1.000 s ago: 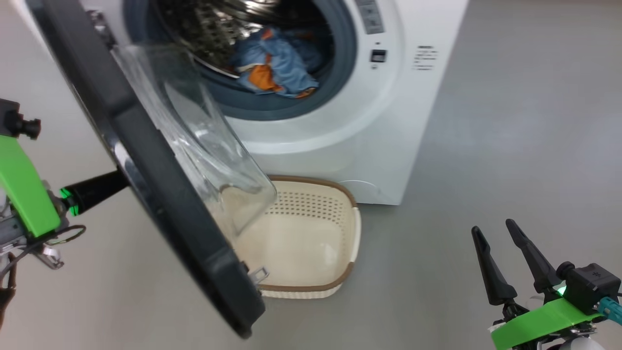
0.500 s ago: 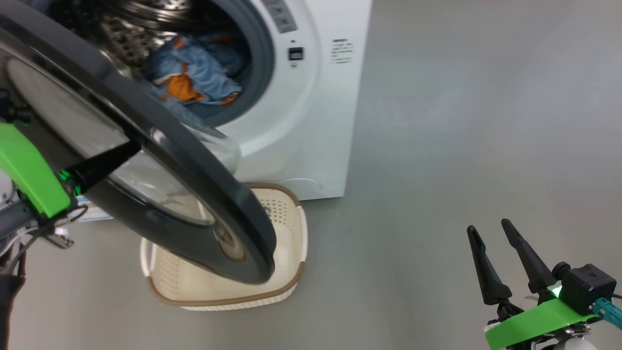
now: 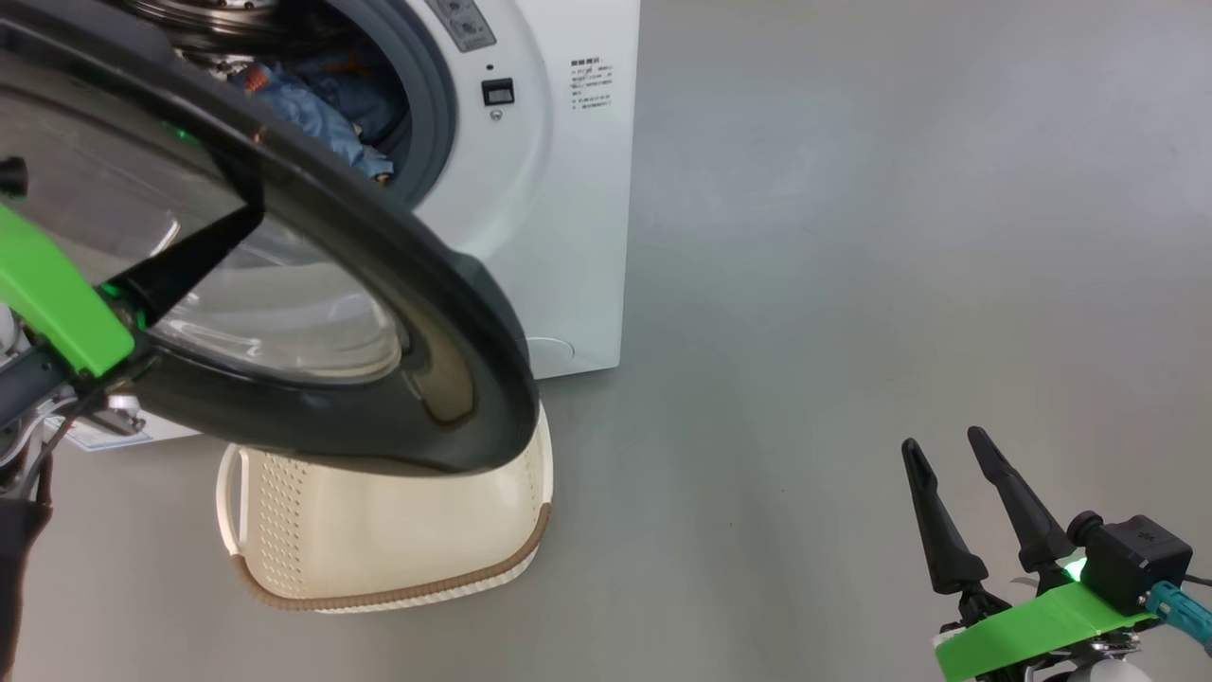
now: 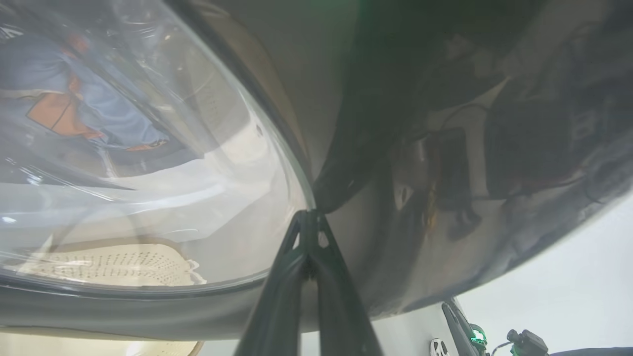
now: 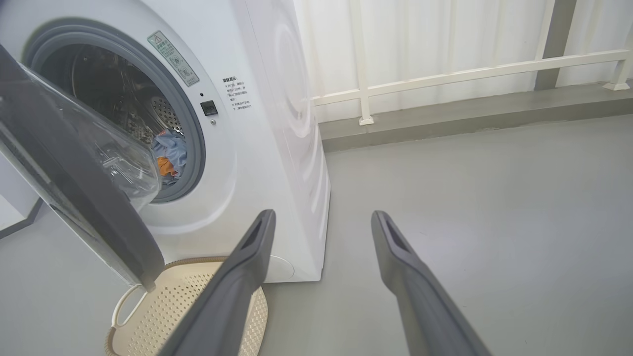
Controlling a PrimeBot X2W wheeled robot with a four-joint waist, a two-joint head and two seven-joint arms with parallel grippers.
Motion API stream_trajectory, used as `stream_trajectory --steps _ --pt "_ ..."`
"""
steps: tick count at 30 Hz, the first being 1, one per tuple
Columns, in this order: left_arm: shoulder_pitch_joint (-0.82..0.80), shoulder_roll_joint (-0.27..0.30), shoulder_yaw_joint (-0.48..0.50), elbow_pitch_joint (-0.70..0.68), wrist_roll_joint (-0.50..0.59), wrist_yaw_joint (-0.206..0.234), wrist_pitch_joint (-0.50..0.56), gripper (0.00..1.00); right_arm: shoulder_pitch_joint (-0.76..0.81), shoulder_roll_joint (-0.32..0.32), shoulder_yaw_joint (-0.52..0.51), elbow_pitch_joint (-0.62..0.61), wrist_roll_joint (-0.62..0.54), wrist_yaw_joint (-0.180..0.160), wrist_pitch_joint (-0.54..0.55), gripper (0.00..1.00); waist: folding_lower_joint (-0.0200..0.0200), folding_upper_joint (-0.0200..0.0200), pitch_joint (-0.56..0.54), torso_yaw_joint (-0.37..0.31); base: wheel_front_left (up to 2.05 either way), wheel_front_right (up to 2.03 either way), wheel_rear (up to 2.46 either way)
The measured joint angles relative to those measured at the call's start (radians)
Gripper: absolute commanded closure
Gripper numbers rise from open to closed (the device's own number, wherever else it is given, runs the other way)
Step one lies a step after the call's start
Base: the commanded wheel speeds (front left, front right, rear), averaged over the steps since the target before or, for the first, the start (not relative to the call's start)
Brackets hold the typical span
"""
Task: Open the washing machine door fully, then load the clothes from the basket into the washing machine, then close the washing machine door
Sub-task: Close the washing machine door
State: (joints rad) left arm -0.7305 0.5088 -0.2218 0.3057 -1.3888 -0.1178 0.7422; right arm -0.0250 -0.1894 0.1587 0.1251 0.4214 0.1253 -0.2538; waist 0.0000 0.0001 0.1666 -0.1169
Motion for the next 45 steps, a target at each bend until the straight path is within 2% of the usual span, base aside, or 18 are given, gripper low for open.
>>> stream_trajectory --steps 17,25,28,35,37,39,45 --pt "-0.016 0.003 -0.059 -0.024 -0.038 -0.006 -0.07 1.0 -0.002 0.003 -0.002 0.001 0.0 0.0 0.0 0.0 0.0 0.0 -0.009 0.034 0.0 0.0 0.0" --pt "0.108 0.009 -0.07 -0.042 -0.068 -0.009 -0.13 1.0 -0.002 -0.002 -0.002 0.002 0.0 0.0 0.0 0.0 0.0 0.0 -0.029 0.054 0.0 0.0 0.0" --pt "0.162 0.01 -0.07 -0.046 -0.08 -0.009 -0.158 0.96 0.0 -0.003 -0.002 0.002 0.0 0.0 0.0 0.0 0.0 0.0 -0.036 0.062 0.0 0.0 0.0" --pt "0.293 0.014 -0.072 -0.046 -0.087 -0.009 -0.238 0.55 0.02 -0.008 -0.004 0.0 0.0 0.0 0.0 0.0 0.0 0.0 -0.047 0.079 0.0 0.0 0.0" --pt "0.325 0.016 -0.074 -0.045 -0.087 -0.009 -0.267 0.22 0.02 -0.009 -0.005 0.0 0.0 0.0 0.0 0.0 0.0 0.0 -0.049 0.083 0.0 0.0 0.0" --pt "0.353 0.015 -0.079 -0.044 -0.087 -0.009 -0.295 0.0 0.02 -0.009 -0.005 0.0 0.0 0.0 0.0 0.0 0.0 0.0 -0.051 0.088 0.0 0.0 0.0" --pt "0.442 0.005 -0.091 -0.034 -0.085 -0.009 -0.414 0.0 0.021 -0.012 -0.004 0.0 0.0 0.0 0.0 0.0 0.0 0.0 -0.059 0.1 0.0 0.0 0.0"
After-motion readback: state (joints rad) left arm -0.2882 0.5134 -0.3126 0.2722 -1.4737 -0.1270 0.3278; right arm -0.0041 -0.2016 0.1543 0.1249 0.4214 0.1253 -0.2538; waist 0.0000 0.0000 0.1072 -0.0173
